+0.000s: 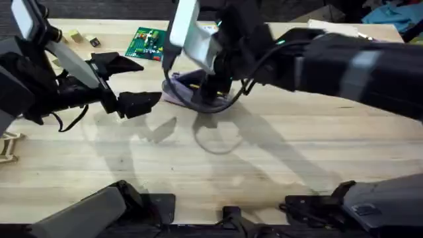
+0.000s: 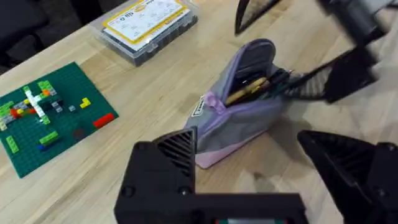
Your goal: Unzip the bag, pick up the pens from the table one at a time and place them inside, then zip the bag closed.
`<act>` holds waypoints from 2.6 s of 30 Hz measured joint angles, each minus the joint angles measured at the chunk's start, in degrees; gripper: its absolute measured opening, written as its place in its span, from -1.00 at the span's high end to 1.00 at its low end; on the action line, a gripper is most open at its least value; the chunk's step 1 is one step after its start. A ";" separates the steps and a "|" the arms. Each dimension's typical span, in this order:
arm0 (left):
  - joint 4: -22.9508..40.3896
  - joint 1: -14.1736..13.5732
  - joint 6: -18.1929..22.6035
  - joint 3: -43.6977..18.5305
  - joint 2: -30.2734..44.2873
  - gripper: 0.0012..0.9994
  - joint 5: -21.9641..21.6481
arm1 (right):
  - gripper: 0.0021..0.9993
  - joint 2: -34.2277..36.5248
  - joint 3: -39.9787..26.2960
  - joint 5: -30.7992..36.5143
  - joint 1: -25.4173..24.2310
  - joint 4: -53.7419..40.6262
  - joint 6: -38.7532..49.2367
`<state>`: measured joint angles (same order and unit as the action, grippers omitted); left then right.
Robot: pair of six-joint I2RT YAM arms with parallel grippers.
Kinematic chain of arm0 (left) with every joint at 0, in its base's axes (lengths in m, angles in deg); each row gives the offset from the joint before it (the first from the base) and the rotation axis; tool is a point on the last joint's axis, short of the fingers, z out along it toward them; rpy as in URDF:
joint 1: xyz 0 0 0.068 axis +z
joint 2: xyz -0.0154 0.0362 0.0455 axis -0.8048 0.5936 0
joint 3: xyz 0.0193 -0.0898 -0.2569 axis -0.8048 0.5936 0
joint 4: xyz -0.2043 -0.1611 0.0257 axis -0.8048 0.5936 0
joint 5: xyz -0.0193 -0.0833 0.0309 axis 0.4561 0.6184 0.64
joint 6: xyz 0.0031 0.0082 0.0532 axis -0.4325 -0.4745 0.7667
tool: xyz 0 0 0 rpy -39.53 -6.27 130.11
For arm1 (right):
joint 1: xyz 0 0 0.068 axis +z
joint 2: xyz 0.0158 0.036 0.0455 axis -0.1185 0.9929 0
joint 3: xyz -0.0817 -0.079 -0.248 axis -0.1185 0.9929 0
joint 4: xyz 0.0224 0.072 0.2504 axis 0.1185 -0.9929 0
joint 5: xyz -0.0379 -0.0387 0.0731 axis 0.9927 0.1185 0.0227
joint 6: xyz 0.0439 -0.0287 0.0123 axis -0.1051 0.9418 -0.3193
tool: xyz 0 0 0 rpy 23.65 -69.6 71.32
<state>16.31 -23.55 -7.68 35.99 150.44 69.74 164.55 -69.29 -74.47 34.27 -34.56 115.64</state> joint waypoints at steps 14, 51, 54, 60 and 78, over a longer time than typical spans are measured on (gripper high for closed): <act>-2.86 0.00 0.00 0.00 0.00 -0.99 -2.95 | -1.00 -8.85 -0.07 -0.33 0.00 1.33 -19.16; -23.24 2.03 -0.24 0.00 19.38 -0.98 1.32 | -1.00 -8.87 -2.01 -0.83 -0.35 1.62 -45.25; -23.91 2.03 -0.24 0.00 21.87 -0.98 3.29 | -1.00 -8.87 -2.12 -0.85 -0.35 1.55 -47.37; -24.02 2.03 -0.24 0.00 24.70 -0.98 5.60 | -1.00 -8.87 -2.16 -0.85 -0.37 1.51 -52.62; -24.00 1.22 -0.24 0.00 24.87 -0.99 6.54 | -1.00 -3.15 -7.84 -0.90 4.34 1.38 -60.20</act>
<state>-7.69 -22.32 -7.92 35.99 175.31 76.27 161.40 -77.13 -75.37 38.61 -33.18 55.43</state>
